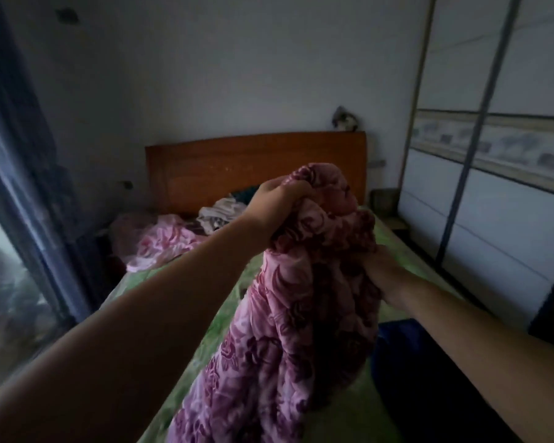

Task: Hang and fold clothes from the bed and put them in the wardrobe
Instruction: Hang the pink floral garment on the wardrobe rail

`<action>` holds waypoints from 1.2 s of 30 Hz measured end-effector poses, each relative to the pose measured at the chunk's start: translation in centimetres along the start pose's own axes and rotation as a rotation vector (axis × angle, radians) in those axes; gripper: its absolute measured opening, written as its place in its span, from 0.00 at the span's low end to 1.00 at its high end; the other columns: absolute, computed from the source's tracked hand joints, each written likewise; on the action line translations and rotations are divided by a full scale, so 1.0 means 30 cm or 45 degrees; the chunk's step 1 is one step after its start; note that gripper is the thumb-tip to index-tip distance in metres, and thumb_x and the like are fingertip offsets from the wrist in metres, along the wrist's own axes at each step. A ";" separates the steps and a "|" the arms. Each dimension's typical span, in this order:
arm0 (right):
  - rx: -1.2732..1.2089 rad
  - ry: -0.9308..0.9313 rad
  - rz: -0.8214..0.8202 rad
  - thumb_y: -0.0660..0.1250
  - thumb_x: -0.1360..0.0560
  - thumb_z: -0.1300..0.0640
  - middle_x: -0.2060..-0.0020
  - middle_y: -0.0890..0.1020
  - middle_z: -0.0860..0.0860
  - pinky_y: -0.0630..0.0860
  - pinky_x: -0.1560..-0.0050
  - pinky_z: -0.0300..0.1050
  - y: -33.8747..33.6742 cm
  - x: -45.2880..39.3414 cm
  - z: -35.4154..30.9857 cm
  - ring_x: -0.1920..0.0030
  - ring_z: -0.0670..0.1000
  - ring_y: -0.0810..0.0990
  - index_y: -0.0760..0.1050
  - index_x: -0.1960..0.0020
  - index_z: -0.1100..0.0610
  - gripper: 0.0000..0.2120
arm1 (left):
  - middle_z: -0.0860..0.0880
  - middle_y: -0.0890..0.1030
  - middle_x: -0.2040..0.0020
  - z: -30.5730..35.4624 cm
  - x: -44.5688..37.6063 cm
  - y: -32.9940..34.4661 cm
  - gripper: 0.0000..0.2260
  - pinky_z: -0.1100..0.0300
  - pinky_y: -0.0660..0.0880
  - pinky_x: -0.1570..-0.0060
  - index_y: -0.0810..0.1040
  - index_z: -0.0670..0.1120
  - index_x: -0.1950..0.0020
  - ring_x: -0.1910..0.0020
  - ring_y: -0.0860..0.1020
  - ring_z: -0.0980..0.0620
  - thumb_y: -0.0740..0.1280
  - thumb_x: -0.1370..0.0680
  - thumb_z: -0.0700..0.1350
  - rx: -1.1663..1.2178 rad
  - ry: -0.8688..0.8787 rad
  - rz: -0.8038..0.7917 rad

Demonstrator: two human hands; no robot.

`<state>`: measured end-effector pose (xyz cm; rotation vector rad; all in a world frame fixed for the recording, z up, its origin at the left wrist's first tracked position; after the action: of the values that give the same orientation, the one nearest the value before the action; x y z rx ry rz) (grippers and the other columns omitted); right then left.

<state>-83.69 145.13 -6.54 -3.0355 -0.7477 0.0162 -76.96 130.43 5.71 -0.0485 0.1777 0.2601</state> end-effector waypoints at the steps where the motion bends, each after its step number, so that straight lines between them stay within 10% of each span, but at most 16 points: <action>1: 0.022 -0.041 0.083 0.70 0.26 0.59 0.61 0.86 0.44 0.78 0.51 0.45 -0.055 0.054 -0.066 0.59 0.48 0.85 0.82 0.51 0.49 0.08 | 0.39 0.84 0.55 0.037 0.019 0.032 0.08 0.42 0.78 0.46 0.82 0.41 0.52 0.53 0.82 0.40 0.72 0.30 0.41 0.088 0.033 -0.047; 6: -0.034 -0.110 0.574 0.72 0.30 0.56 0.58 0.86 0.55 0.81 0.53 0.48 -0.320 0.260 -0.257 0.60 0.55 0.85 0.80 0.48 0.57 0.11 | 0.38 0.78 0.38 0.127 0.122 0.249 0.33 0.46 0.75 0.39 0.69 0.43 0.32 0.38 0.77 0.41 0.75 0.34 0.48 0.250 0.296 -0.496; 11: -0.127 -0.148 0.775 0.72 0.31 0.51 0.57 0.86 0.57 0.80 0.48 0.55 -0.522 0.487 -0.413 0.58 0.59 0.85 0.80 0.48 0.58 0.15 | 0.47 0.82 0.45 0.103 0.323 0.579 0.25 0.63 0.76 0.48 0.73 0.39 0.35 0.45 0.80 0.54 0.73 0.31 0.28 0.006 0.433 -0.905; 17: -0.121 -0.246 0.903 0.72 0.33 0.49 0.63 0.86 0.53 0.81 0.50 0.50 -0.796 0.739 -0.522 0.60 0.55 0.85 0.81 0.53 0.59 0.15 | 0.50 0.85 0.49 0.161 0.384 0.967 0.24 0.50 0.77 0.42 0.83 0.47 0.47 0.45 0.81 0.53 0.78 0.42 0.51 -0.089 0.484 -0.603; 24: 0.088 -0.372 0.998 0.75 0.44 0.36 0.54 0.86 0.50 0.79 0.43 0.54 -1.330 1.093 -0.629 0.52 0.53 0.85 0.82 0.46 0.51 0.31 | 0.51 0.82 0.52 0.284 0.519 1.507 0.18 0.58 0.75 0.44 0.78 0.55 0.56 0.48 0.80 0.52 0.72 0.44 0.51 0.009 0.421 -0.402; 29: 0.325 -0.372 0.992 0.73 0.31 0.43 0.55 0.85 0.46 0.77 0.40 0.54 -1.558 1.335 -0.659 0.50 0.49 0.83 0.81 0.53 0.47 0.10 | 0.49 0.81 0.51 0.326 0.520 1.821 0.24 0.61 0.72 0.48 0.79 0.48 0.46 0.49 0.79 0.51 0.73 0.42 0.48 0.098 0.339 -0.349; 36: 0.319 -0.195 0.969 0.69 0.45 0.23 0.38 0.78 0.45 0.73 0.37 0.56 -1.895 1.393 -0.574 0.41 0.51 0.79 0.72 0.36 0.41 0.43 | 0.48 0.82 0.48 0.344 0.462 2.195 0.33 0.54 0.75 0.42 0.78 0.46 0.41 0.48 0.79 0.49 0.73 0.46 0.53 0.169 0.278 -0.343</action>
<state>-72.86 214.68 11.39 -2.8831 0.4125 0.3215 -79.17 198.22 11.72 0.0310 0.4019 -0.0267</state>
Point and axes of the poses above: each hand's wrist, its own x-axis away from the middle knuckle, its own y-axis out of the palm, z = x × y, the point moved 10 cm from there along -x, towards the middle knuckle
